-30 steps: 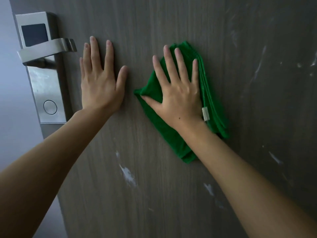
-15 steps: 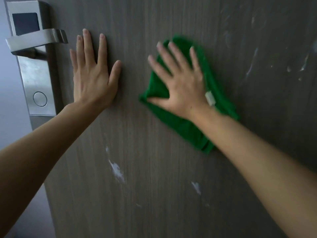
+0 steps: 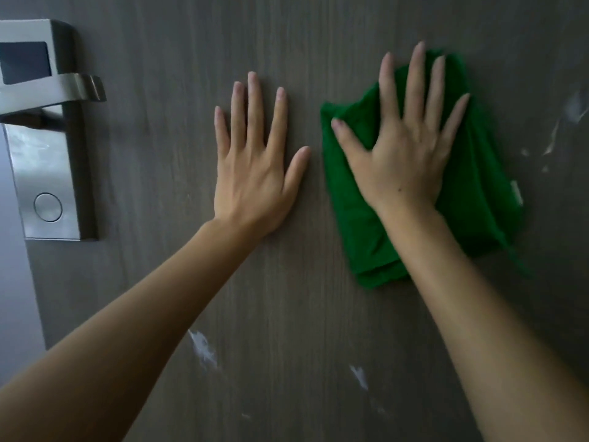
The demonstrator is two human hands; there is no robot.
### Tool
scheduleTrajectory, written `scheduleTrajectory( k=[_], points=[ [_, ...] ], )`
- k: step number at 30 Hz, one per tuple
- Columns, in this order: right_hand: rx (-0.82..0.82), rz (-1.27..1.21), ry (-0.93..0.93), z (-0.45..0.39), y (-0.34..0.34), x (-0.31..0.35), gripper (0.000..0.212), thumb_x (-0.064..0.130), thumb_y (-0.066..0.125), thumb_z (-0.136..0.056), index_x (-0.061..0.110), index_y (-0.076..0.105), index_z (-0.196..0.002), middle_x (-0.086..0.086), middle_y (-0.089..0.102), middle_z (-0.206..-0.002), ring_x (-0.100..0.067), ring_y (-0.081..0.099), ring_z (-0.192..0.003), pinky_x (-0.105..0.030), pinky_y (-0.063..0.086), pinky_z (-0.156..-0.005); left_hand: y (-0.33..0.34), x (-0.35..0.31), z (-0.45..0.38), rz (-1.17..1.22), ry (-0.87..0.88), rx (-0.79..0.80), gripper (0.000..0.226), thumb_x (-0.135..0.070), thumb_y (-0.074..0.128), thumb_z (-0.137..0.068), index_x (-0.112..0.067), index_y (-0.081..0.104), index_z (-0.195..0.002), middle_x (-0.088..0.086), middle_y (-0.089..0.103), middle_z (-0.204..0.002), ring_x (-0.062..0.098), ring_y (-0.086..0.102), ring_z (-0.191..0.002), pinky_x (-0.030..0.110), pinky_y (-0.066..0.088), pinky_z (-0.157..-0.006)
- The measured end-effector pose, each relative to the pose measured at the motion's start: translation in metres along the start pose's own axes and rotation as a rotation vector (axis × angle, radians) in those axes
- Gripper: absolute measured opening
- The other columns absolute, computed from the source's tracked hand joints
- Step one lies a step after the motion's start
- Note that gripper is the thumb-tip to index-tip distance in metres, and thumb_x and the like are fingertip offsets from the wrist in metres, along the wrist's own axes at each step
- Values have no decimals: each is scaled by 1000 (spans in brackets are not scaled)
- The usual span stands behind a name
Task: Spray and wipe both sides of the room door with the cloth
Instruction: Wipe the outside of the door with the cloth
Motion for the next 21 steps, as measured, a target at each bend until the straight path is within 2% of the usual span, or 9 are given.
scheduleTrajectory(
  k=[5, 9, 12, 16, 21],
  points=[
    [86, 23, -210, 68, 8, -4, 83, 70, 34, -86, 23, 19, -153, -11, 12, -160, -31, 9, -147, -59, 7, -115, 2, -1, 1, -26, 14, -32, 68, -51, 19, -101, -9, 7, -154, 23, 0, -160, 37, -3, -148, 50, -3, -120],
    [74, 39, -294, 49, 7, -7, 86, 73, 35, -83, 23, 24, -152, -10, 16, -159, -31, 13, -147, -57, 7, -114, 2, -2, 1, -41, 15, -46, 68, -50, 20, -101, -9, 9, -154, 24, 1, -160, 38, -2, -148, 51, -2, -120],
    [63, 61, -259, -4, 2, -11, 87, 77, 27, -82, 27, 20, -152, -8, 12, -161, -29, 9, -147, -56, 5, -115, 2, -1, 1, -43, 12, -48, 68, -50, 20, -101, -9, 9, -154, 24, 1, -160, 38, -2, -148, 52, -2, -120],
    [15, 48, -115, -78, -10, -30, 85, 77, 21, -83, 30, 16, -153, -5, 10, -161, -26, 7, -148, -53, 4, -118, 2, -2, 1, -41, 1, -49, 68, -50, 21, -101, -9, 10, -154, 22, 1, -160, 37, -2, -148, 51, -2, -120],
    [-32, 12, 0, -71, -9, -37, 83, 76, 19, -86, 28, 15, -154, -6, 10, -161, -27, 6, -148, -53, 2, -118, 2, -1, 1, -40, 0, -43, 68, -52, 19, -101, -11, 8, -154, 21, 0, -160, 35, -3, -148, 49, -3, -120]
  ],
)
Point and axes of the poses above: each hand's wrist, its own z-axis away from the middle knuckle, its own y-axis out of the palm, x = y × z, the point moved 3 cm from there along -z, towards the middle knuckle
